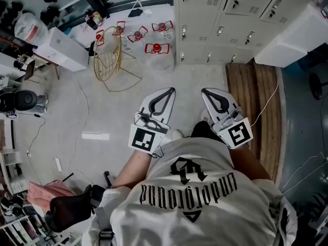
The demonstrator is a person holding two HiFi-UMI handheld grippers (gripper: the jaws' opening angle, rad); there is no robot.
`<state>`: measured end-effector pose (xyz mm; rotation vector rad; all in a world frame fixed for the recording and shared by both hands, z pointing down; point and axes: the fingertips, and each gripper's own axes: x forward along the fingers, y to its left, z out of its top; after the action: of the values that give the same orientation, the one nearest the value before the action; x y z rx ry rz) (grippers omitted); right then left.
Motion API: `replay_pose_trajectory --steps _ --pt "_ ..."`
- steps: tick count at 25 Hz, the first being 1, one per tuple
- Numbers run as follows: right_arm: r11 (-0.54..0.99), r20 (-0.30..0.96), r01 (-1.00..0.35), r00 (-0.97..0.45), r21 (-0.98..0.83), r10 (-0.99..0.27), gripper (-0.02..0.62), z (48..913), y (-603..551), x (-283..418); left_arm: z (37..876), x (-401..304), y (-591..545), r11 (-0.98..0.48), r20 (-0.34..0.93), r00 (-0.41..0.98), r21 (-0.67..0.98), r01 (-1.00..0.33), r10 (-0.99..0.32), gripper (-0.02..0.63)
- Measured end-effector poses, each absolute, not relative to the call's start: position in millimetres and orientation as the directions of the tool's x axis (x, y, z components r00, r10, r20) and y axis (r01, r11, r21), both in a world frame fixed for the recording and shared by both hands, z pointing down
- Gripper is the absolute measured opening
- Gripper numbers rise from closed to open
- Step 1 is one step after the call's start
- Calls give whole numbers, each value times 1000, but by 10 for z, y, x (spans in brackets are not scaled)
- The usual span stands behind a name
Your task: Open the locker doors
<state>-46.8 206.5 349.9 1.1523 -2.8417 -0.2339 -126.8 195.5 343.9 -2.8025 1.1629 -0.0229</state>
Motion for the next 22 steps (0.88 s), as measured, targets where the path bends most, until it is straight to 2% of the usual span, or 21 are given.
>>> replay_pose_trajectory --steps 5,10,16,22 --pt "728 4 -670 -735 145 -678 37 3590 1748 -259 3498 -1071 1717 -668 -11 674 -116 -735 -739 8" --pt "781 67 -615 -780 106 -623 117 3846 1294 -17 3574 -735 1328 -647 -10 652 -114 -754 -758 8" --pt "802 68 -594 -799 65 -597 199 3920 731 553 3646 -221 804 -611 8 613 -94 -786 -790 8" --pt "831 80 -553 -827 65 -557 235 3979 332 999 3697 207 429 -593 21 595 -109 -798 -804 8"
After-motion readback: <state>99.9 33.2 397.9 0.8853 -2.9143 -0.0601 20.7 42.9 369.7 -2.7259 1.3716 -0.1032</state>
